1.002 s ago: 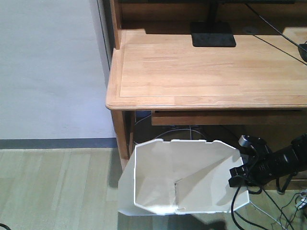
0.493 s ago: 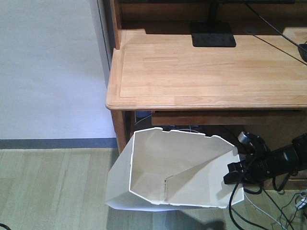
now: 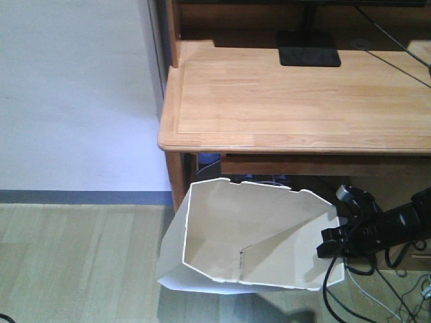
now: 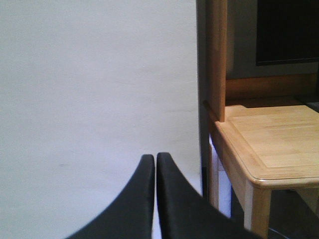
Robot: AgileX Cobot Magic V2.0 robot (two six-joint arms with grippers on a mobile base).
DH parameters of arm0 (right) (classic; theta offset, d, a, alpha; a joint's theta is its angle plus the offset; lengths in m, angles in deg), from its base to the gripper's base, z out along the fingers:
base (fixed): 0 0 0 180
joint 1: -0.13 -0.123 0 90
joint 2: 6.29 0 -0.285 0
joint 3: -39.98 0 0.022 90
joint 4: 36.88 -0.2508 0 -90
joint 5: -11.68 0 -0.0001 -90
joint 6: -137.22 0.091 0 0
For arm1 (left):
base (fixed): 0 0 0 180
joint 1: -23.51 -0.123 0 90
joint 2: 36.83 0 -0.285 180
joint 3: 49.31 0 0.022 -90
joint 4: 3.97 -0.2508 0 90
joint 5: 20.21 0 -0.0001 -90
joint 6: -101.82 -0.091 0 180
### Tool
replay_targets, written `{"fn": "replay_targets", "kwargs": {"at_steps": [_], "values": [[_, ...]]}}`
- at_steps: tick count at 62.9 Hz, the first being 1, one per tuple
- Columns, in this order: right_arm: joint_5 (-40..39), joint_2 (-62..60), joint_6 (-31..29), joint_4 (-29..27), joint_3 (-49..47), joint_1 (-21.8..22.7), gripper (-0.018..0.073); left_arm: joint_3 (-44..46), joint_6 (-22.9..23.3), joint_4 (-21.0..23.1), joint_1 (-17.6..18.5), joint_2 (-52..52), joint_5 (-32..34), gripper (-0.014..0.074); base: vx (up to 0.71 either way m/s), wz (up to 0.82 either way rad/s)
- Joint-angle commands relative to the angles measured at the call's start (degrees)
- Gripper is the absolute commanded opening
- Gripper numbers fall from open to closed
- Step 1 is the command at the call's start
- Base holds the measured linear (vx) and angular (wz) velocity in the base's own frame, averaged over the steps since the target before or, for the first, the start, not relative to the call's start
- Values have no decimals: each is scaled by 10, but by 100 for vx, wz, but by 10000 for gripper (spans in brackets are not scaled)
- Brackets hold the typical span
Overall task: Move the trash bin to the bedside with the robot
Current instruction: 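Pull the held bin out from under the desk with the right gripper, then carry the bin in the right gripper while the base turns toward the bed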
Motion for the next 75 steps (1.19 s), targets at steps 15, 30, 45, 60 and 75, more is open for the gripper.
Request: {"fn": "replay_targets", "kwargs": {"at_steps": [15, 30, 45, 60, 75], "values": [[156, -38, -11, -23, -5, 1, -5, -7, 8, 5, 4, -4, 42, -6, -6, 22], [156, -38, -11, -23, -5, 1, -5, -7, 8, 5, 4, -4, 42, -6, -6, 36], [156, -38, -11, -23, -5, 1, -5, -7, 8, 5, 4, -4, 42, -6, -6, 47], [156, -38, -11, -23, -5, 1, -5, -7, 8, 5, 4, -4, 42, -6, -5, 44], [156, -38, -11, -23, -5, 1, -5, -7, 8, 5, 4, -4, 42, -6, 0, 39]]}}
